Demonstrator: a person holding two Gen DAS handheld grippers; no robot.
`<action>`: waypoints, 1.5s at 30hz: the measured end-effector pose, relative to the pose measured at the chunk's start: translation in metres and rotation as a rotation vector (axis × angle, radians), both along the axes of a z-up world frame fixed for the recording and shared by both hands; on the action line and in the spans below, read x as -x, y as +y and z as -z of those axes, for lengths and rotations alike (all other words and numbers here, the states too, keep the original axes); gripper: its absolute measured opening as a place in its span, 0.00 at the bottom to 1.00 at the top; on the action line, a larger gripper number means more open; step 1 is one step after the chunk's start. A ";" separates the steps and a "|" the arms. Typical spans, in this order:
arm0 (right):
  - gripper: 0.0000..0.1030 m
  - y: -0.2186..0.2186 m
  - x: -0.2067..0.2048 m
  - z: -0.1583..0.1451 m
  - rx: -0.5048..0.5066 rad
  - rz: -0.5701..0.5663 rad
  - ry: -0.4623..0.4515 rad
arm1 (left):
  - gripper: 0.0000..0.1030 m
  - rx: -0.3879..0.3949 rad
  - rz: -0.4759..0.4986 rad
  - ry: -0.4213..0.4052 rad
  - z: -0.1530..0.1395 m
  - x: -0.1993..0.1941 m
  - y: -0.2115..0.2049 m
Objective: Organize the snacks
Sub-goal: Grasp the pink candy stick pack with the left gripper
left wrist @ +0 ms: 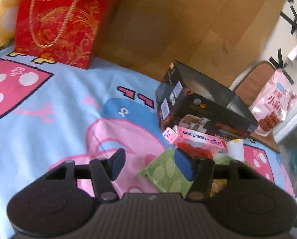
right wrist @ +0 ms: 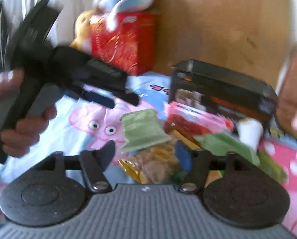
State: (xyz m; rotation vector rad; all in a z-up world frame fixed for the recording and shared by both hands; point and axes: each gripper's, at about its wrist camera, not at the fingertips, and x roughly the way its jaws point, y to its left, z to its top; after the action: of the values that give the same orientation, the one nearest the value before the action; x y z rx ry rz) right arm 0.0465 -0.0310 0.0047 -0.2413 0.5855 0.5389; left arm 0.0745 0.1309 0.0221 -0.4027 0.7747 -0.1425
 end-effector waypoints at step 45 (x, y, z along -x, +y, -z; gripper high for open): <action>0.36 -0.078 -0.091 -0.003 -0.182 0.290 0.117 | 0.32 0.150 0.042 0.019 0.004 -0.053 -0.018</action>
State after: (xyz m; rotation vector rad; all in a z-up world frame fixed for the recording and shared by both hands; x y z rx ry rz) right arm 0.1380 -0.1093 0.0076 0.0492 0.6677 0.3235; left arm 0.1272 0.1130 0.0184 -0.5304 0.7939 -0.2376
